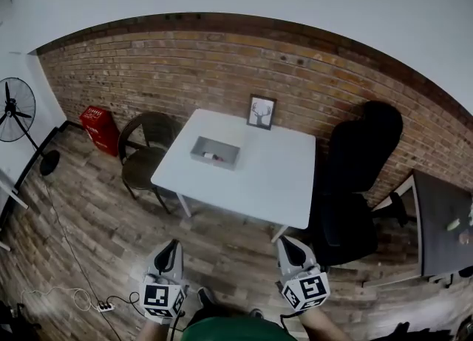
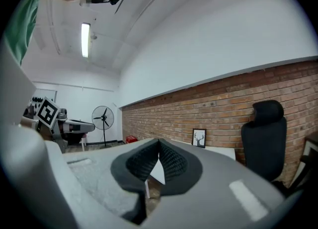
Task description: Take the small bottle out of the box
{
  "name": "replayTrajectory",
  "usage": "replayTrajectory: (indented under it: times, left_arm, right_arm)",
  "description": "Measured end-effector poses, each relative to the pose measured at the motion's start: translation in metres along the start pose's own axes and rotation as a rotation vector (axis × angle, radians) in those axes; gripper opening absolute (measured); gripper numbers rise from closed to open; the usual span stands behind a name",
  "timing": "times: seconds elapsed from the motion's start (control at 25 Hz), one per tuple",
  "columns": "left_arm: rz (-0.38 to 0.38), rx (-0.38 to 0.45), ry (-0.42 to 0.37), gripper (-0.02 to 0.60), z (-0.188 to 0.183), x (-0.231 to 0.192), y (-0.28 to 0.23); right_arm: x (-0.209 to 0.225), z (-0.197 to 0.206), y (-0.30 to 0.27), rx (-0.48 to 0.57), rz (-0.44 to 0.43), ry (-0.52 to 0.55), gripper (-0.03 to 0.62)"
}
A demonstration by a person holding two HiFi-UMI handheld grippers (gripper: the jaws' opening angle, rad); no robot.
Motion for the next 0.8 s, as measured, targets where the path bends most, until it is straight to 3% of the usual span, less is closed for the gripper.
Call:
replayTrajectory:
  times: [0.48,0.8]
  left_arm:
    - [0.098,-0.032,0.035,0.029,0.024,-0.123,-0.068]
    - [0.117,-0.060,0.048,0.029,0.035,-0.148,-0.121]
  right_arm:
    - [-0.043,0.008,-0.104,-0.069,0.135,-0.024,0.003]
    - [-0.021,0.012,-0.159,-0.101,0.149,-0.022,0.003]
Point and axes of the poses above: the fingertips, and each gripper's own axes: y backward along the fingers, x to its right, z out of its underside, the point moved 6 cm from there along y, backward along the fingers, and after that the axes turned 5 degrees about x, right-handed, at the moved point
